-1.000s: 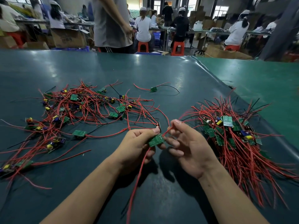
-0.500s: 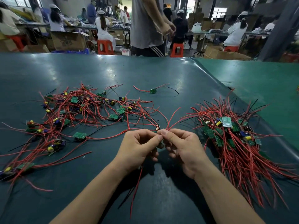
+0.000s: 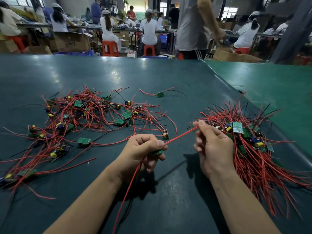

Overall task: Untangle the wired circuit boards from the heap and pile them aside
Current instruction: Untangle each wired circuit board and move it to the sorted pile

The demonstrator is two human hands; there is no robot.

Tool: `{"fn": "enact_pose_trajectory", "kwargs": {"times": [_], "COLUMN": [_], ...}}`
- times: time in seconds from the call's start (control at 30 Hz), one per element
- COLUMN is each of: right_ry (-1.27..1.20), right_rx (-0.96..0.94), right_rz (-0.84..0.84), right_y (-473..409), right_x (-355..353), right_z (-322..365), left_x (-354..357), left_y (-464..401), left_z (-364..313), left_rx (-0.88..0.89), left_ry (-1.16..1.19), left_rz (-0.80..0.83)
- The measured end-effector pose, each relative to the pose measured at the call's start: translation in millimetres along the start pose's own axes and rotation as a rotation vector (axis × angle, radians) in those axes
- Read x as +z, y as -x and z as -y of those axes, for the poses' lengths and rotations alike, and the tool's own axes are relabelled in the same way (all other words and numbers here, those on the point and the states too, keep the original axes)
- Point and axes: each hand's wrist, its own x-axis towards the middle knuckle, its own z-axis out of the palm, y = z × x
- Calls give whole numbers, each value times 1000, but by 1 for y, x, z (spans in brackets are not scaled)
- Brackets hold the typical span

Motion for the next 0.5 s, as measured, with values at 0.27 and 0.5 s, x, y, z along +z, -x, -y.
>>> {"fn": "enact_pose_trajectory", "kwargs": {"times": [0.27, 0.5], "right_ry": [399, 501], "right_rx": [95, 5], "right_rz": [484, 610], "right_y": [26, 35], "right_x": [11, 11], "right_z": [-10, -10], "left_x": [2, 3], "left_y": [-5, -6], "left_z": [-1, 3], "left_rx": [82, 79], "left_ry": [129, -74], "left_rz": [-140, -157]}}
